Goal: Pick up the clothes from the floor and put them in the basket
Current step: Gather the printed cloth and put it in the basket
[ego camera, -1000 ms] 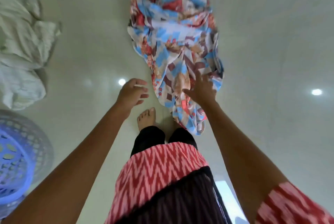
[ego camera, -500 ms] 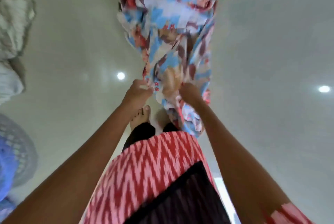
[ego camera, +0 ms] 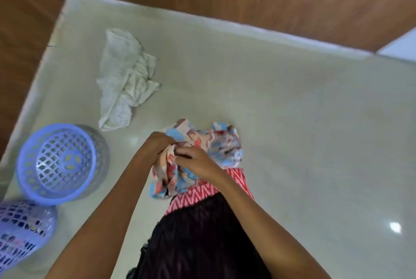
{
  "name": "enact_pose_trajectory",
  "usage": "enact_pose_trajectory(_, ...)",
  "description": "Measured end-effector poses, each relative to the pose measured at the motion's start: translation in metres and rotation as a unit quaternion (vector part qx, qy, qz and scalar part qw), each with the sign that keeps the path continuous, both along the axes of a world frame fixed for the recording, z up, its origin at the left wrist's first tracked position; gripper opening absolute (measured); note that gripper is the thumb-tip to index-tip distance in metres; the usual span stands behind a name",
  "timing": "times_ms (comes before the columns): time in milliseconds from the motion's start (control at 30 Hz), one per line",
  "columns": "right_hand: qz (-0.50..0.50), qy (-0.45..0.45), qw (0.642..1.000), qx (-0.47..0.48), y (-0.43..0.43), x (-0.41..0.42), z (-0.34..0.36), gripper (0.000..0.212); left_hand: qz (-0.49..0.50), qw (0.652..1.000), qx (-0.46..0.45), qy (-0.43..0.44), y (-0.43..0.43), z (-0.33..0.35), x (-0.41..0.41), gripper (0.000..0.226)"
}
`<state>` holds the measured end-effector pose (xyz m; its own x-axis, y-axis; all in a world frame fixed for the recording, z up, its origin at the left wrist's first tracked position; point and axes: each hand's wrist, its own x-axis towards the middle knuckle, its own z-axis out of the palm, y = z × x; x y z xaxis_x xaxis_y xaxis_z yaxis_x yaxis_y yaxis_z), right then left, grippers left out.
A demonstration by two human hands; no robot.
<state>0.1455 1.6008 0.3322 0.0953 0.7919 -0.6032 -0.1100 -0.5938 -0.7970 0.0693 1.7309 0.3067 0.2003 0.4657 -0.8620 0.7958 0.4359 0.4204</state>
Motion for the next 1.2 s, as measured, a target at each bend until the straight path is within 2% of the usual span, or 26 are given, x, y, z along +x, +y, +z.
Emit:
enact_pose_trajectory(33,-0.045,0.010,0.999,0.011,-0.004,-0.004,0.011,0.011,0.022,0.999,0.006,-0.027,0.002,0.021,-0.016,0.010)
enact_pose_trajectory(100,-0.076,-0.033,0.997,0.007,-0.010,-0.013,0.017,0.041,0.057,0.997,0.029,-0.052,0.010,0.059,-0.053,0.007)
enact_pose_trajectory(200,0.060,-0.192,0.979,-0.034,-0.005,-0.038,0.024,0.096,0.108,0.991,0.039,-0.068,0.022,0.114,-0.112,0.009)
enact_pose_trajectory(267,0.129,-0.269,0.954,-0.025,0.004,-0.064,0.026,0.112,0.116,0.987,0.047,-0.104,0.025,0.149,-0.146,0.013)
enact_pose_trajectory(367,0.147,-0.326,0.934,0.004,0.024,-0.110,0.025,0.123,0.117,0.968,0.061,-0.211,0.022,0.202,-0.195,0.017)
enact_pose_trajectory(433,0.119,-0.324,0.938,-0.006,0.040,-0.133,0.021,0.104,0.108,0.958,0.087,-0.250,0.019,0.227,-0.229,0.018)
enact_pose_trajectory(500,0.072,-0.299,0.952,0.010,0.061,-0.162,0.036,0.068,0.125,0.946,0.139,-0.266,0.019,0.246,-0.280,0.021)
enact_pose_trajectory(600,0.051,-0.247,0.966,0.049,0.102,-0.220,0.075,0.040,0.137,0.925,0.299,-0.193,0.022,0.255,-0.376,0.026)
enact_pose_trajectory(667,0.008,-0.175,0.982,0.077,0.131,-0.248,0.101,0.021,0.050,0.925,0.363,-0.100,0.021,0.241,-0.417,0.027)
enact_pose_trajectory(700,0.013,-0.144,0.985,0.094,0.145,-0.268,0.121,0.011,0.016,0.928,0.363,-0.079,0.017,0.233,-0.438,0.041)
enact_pose_trajectory(767,0.030,-0.055,0.990,0.124,0.167,-0.311,0.161,0.026,0.019,0.943,0.321,-0.087,0.002,0.214,-0.460,0.093)
enact_pose_trajectory(800,0.044,0.003,0.989,0.140,0.173,-0.334,0.183,0.028,0.049,0.950,0.289,-0.105,-0.011,0.205,-0.464,0.104)
enact_pose_trajectory(833,0.072,0.048,0.986,0.146,0.180,-0.364,0.202,0.029,0.090,0.952,0.258,-0.137,-0.021,0.197,-0.468,0.098)
enact_pose_trajectory(867,0.092,0.085,0.982,0.142,0.183,-0.390,0.216,0.029,0.147,0.948,0.222,-0.174,-0.028,0.194,-0.464,0.080)
enact_pose_trajectory(933,0.155,0.178,0.963,0.132,0.178,-0.443,0.244,0.025,0.295,0.908,0.192,-0.229,-0.029,0.183,-0.468,0.044)
enact_pose_trajectory(1000,0.211,0.247,0.935,0.144,0.173,-0.479,0.258,0.012,0.457,0.837,0.180,-0.242,-0.018,0.185,-0.491,0.021)
enact_pose_trajectory(1033,0.238,0.246,0.924,0.169,0.173,-0.483,0.260,0.007,0.498,0.808,0.186,-0.254,-0.012,0.189,-0.502,0.006)
enact_pose_trajectory(1067,0.270,0.210,0.918,0.201,0.182,-0.488,0.257,0.011,0.528,0.782,0.197,-0.266,-0.007,0.194,-0.521,0.008)
enact_pose_trajectory(1100,0.302,0.154,0.907,0.249,0.193,-0.489,0.252,0.022,0.543,0.765,0.212,-0.274,-0.003,0.202,-0.537,0.016)
enact_pose_trajectory(1200,0.391,-0.102,0.852,0.332,0.230,-0.488,0.209,0.112,0.567,0.709,0.258,-0.330,0.018,0.233,-0.578,0.022)
